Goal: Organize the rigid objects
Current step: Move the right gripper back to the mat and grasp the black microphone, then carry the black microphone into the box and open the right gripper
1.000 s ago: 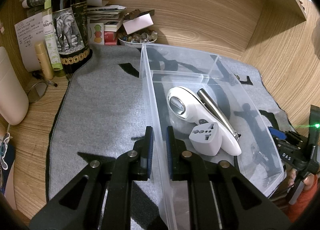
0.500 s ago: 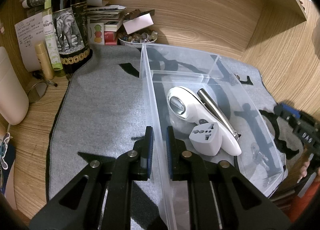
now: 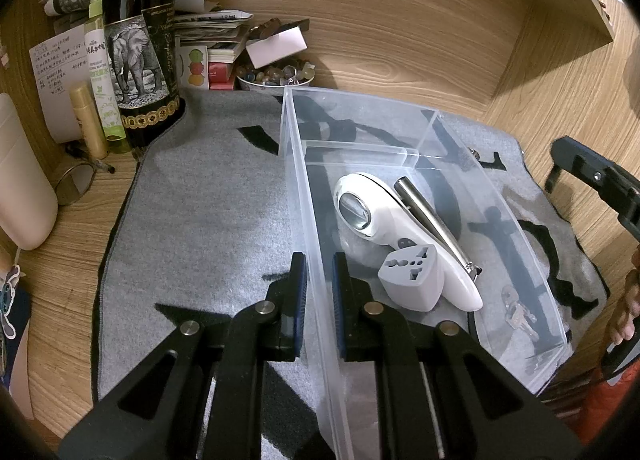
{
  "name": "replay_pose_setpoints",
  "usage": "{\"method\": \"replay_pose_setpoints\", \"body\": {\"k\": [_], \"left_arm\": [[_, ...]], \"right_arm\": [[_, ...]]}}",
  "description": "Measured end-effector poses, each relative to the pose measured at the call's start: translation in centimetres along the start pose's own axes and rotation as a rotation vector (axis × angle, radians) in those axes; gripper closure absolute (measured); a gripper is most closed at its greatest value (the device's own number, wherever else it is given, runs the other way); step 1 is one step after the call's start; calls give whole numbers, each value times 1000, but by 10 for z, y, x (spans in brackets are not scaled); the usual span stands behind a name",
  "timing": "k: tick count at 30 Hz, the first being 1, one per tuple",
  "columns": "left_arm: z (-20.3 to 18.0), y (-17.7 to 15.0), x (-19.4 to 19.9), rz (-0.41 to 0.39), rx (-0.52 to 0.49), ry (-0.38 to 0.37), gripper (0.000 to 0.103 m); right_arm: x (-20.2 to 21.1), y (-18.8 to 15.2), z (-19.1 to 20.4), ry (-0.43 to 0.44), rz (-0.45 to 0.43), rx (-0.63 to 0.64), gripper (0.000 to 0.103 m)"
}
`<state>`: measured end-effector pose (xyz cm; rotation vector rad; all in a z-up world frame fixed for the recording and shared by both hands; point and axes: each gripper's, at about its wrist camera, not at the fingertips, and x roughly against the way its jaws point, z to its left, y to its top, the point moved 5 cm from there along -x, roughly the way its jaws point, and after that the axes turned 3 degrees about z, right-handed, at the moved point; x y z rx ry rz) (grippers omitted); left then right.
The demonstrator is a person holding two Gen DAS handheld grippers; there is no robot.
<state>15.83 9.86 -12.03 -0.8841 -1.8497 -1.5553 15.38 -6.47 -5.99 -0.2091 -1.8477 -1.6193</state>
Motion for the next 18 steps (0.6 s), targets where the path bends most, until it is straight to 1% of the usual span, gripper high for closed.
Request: {"method": "replay_pose_setpoints", "body": {"k": [6, 11, 18], "left_arm": [[0, 0, 0, 0, 0, 0, 91], [0, 0, 0, 0, 0, 0, 91], [0, 0, 0, 0, 1, 0, 91]], "right_arm": [[-16, 3, 23, 42, 21, 60, 71], [-36, -1, 34, 62, 74, 86, 71], [-54, -10, 45, 80, 135, 125, 71]]}}
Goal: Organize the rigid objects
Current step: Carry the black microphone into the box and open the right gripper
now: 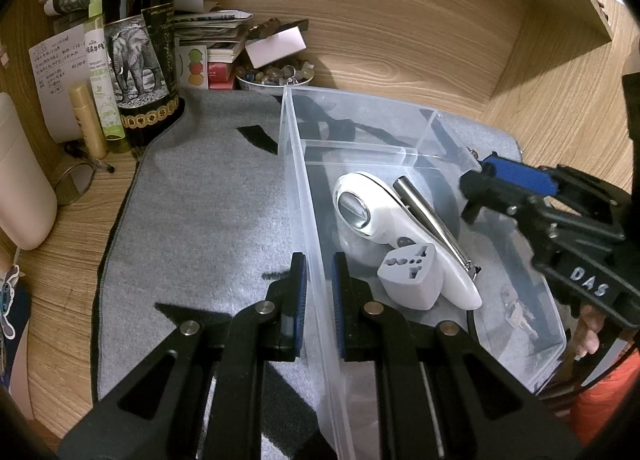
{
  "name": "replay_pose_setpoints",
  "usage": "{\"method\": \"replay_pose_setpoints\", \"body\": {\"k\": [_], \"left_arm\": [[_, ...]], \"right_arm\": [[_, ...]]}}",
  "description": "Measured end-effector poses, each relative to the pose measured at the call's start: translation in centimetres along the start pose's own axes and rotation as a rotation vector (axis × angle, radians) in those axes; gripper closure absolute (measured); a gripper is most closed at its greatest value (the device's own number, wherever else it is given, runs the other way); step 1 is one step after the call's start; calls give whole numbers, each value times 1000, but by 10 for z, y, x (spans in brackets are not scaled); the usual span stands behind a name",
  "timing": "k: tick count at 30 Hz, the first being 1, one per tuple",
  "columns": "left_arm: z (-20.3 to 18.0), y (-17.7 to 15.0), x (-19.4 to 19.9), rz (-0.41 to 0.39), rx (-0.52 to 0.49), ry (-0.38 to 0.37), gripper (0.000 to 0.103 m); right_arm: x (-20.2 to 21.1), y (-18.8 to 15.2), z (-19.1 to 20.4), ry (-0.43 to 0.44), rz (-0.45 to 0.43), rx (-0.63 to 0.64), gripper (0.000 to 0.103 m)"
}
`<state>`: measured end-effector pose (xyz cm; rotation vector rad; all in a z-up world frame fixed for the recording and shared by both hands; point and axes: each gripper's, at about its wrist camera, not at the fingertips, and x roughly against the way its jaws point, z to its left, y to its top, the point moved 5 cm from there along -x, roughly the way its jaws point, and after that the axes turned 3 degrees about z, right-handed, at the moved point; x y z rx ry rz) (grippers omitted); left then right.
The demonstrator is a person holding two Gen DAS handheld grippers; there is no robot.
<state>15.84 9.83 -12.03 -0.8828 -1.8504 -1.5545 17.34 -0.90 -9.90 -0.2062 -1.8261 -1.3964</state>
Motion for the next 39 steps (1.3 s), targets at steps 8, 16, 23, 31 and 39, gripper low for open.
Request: {"method": "replay_pose_setpoints", "body": {"k": [8, 16, 23, 31, 39], "left_arm": [[0, 0, 0, 0, 1, -1, 91], [0, 0, 0, 0, 1, -1, 91], [0, 0, 0, 0, 0, -1, 91], [0, 0, 0, -1, 1, 0, 91], [0, 0, 0, -1, 0, -1, 91]], "right_arm": [[-13, -4, 3, 10, 48, 3, 71], [-15, -5, 4, 6, 63, -3, 59], [0, -2, -3, -11, 17, -15, 38], [28, -5, -19, -54, -45, -44, 23], [55, -25, -51, -133, -55, -113, 23]]}}
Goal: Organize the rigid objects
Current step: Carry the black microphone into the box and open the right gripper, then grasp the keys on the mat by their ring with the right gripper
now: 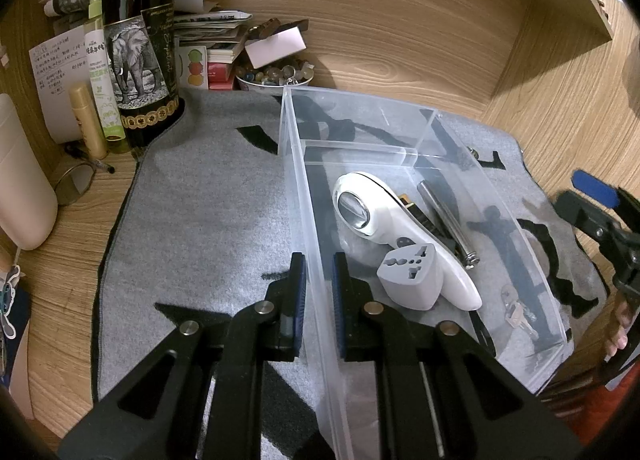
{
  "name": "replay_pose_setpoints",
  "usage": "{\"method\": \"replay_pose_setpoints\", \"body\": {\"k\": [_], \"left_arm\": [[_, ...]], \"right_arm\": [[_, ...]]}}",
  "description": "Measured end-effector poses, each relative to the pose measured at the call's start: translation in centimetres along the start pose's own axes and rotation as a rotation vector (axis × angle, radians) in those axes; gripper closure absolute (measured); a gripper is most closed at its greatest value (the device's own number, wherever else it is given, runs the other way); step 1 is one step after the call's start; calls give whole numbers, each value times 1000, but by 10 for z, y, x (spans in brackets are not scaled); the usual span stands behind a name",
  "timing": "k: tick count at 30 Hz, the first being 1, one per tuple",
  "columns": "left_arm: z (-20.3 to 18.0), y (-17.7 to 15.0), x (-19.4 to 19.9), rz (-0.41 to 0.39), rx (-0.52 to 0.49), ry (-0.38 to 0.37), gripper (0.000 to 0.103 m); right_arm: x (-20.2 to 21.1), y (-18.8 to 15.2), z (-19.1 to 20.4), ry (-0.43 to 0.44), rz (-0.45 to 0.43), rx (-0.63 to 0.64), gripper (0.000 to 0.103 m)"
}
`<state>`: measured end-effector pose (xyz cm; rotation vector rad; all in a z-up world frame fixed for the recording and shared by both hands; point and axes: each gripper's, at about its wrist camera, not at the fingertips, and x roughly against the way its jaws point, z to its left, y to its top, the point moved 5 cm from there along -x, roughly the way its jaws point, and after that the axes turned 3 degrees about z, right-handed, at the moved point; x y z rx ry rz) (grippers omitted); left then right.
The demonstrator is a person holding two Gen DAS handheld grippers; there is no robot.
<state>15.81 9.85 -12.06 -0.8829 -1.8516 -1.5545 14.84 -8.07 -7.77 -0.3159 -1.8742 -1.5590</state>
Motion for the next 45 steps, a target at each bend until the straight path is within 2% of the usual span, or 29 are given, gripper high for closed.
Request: {"method": "replay_pose_setpoints", "body": {"k": [8, 22, 25, 28, 30, 33, 38, 41, 45], "left_arm": [[0, 0, 0, 0, -2, 1, 91], [0, 1, 1, -1, -2, 3, 91], [0, 0, 1, -1, -2, 2, 91], [0, 0, 1, -2, 0, 1, 91], [0, 0, 1, -2, -1, 2, 91], [0, 0, 1, -2, 2, -1, 91], [0, 0, 1, -2, 0, 0, 91], [0, 0, 1, -2, 1, 0, 91], [0, 0, 1, -2, 2, -1, 91]], "right_arm": [[0, -38, -27, -56, 91, -63, 23], [-37, -104, -8, 5, 311, -58, 22], [-38, -104, -12, 12, 288, -77, 22], [-38, -103, -14, 0, 277, -76, 32], [-38, -101, -15, -2, 271, -76, 45], [-41, -97, -17, -4, 265, -84, 59], [-48, -91, -20, -9, 254, -102, 75], [-47, -90, -23, -25, 243, -109, 93], [-46, -90, -26, -23, 238, -128, 95]]}}
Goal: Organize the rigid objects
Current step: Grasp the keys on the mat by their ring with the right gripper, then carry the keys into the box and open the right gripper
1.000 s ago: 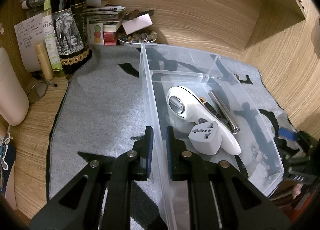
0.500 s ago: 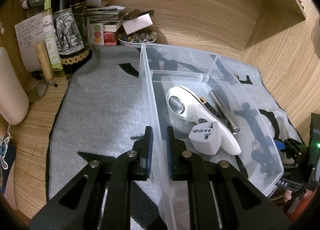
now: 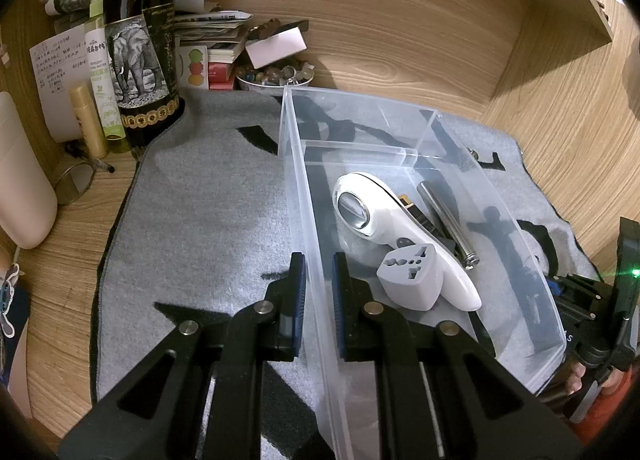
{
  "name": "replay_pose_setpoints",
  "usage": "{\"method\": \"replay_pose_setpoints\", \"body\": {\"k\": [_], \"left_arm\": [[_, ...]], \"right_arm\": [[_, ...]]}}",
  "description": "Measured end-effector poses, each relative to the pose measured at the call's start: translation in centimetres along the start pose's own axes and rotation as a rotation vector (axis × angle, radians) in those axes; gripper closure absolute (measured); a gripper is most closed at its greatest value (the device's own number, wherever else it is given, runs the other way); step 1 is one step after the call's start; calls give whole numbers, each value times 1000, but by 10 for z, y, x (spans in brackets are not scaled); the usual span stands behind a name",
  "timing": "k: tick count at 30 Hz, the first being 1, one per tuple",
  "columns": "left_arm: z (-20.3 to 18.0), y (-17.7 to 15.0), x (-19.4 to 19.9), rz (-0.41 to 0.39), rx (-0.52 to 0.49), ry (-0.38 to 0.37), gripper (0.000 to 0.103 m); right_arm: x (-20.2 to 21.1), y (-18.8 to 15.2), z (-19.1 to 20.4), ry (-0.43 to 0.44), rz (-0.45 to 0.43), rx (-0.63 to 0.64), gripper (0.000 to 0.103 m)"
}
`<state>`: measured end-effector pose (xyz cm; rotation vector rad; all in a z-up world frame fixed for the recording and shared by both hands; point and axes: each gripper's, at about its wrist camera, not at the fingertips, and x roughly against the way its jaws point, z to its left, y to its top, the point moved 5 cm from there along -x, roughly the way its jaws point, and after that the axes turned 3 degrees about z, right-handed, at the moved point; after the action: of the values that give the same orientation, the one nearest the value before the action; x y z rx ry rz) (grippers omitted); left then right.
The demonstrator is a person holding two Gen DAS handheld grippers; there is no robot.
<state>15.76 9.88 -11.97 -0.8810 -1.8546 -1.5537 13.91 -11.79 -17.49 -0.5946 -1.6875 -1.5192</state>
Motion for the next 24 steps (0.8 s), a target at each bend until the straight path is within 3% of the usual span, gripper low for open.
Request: {"method": "replay_pose_setpoints", "body": {"k": [9, 24], "left_arm": [[0, 0, 0, 0, -1, 1, 91], [0, 0, 0, -1, -2, 1, 91]], "right_arm": [[19, 9, -3, 0, -58, -21, 95], [66, 64, 19, 31, -251, 52, 95]]}}
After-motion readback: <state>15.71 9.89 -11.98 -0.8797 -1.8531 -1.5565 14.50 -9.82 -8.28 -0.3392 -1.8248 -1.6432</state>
